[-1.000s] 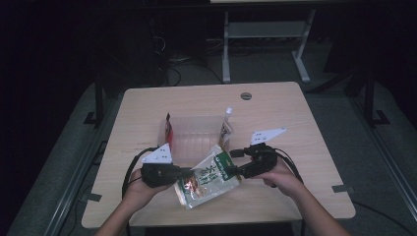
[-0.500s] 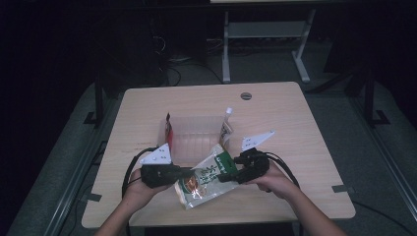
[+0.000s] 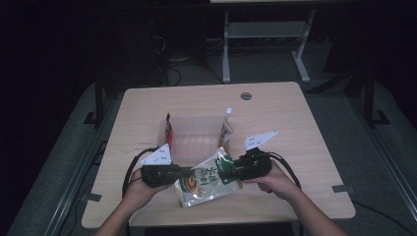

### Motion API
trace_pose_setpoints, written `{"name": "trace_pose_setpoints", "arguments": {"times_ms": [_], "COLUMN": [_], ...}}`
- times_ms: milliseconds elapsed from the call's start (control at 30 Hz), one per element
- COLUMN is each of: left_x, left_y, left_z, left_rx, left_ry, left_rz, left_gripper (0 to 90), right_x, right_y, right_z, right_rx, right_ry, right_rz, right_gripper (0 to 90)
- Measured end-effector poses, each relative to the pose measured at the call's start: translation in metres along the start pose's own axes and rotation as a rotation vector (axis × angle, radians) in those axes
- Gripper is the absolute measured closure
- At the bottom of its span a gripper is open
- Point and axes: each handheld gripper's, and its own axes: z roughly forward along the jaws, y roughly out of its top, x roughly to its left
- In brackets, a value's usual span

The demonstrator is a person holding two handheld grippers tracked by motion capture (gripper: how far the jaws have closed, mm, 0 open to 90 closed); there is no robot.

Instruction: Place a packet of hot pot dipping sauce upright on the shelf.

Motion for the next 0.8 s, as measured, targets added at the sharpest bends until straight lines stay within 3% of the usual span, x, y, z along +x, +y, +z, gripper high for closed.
{"name": "trace_pose_setpoints", "arguments": {"times_ms": [467, 667, 800], "left_x": [0.004, 0.001, 0.002], "left_y": [-0.005, -0.007, -0.007], "left_z": [0.004, 0.011, 0.016], "left_rx": [0.009, 0.034, 0.042], "left_ry": [0.022, 0.013, 0.006], "left_rz": [0.018, 0.026, 0.019], "left_gripper": [89.1, 85.2, 82.1], "right_x": [0.004, 0.007, 0.01], "right_y": [0.0, -0.001, 0.0], "right_z": [0.002, -0.001, 0.0], "right_rx": [0.009, -0.013, -0.022], "right_ry": [0.03, 0.05, 0.067], "right_rz": [-0.029, -0.034, -0.068], "right_gripper": [86.6, 89.4, 89.8]}}
